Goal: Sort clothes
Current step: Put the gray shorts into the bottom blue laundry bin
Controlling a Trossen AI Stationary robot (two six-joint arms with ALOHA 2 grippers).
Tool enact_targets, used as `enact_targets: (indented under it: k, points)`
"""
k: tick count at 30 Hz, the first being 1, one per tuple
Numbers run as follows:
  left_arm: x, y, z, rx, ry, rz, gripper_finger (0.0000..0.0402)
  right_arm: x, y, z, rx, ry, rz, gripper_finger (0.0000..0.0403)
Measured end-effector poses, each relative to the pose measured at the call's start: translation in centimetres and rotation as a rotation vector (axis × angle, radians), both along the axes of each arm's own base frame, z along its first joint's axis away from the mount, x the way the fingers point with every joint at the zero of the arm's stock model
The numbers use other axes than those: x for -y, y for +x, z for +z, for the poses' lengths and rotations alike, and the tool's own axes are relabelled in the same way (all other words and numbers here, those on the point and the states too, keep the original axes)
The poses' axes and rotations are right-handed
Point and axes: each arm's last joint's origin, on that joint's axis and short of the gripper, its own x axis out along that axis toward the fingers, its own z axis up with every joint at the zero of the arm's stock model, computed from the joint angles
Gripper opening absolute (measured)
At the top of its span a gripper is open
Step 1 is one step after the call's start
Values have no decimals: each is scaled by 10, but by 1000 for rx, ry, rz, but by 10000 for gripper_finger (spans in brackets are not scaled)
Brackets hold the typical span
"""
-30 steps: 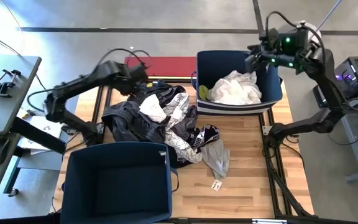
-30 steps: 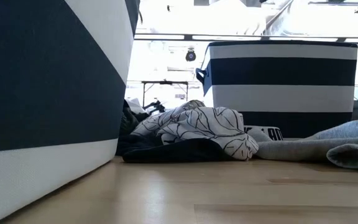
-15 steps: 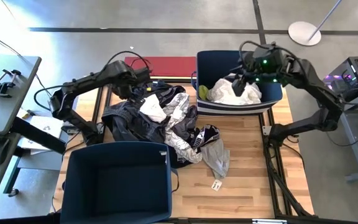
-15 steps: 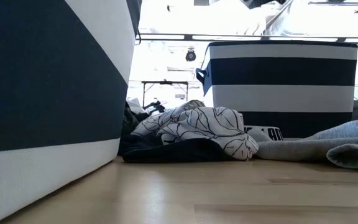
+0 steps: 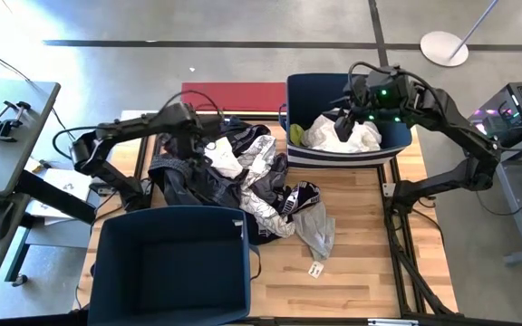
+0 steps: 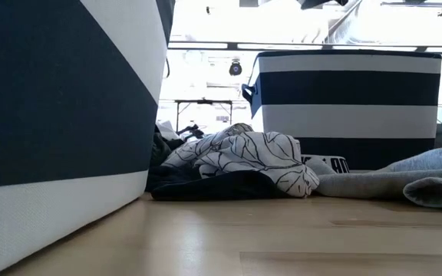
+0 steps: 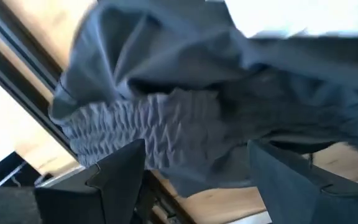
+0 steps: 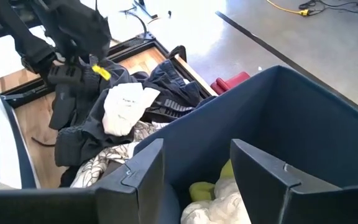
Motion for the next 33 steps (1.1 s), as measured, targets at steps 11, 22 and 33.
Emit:
enact_targets:
  k: [11,22,33]
  points:
    - [9,-14,-68,-86,11,-14,271,-9,4,0,-2,-6,52,174]
    - [12,-20,-114,42,59,-26,186,-16,6,0,5,2,79,173]
    - [11,-16,-94,89,143,-62,10,-18,7,0,11,14,81,173]
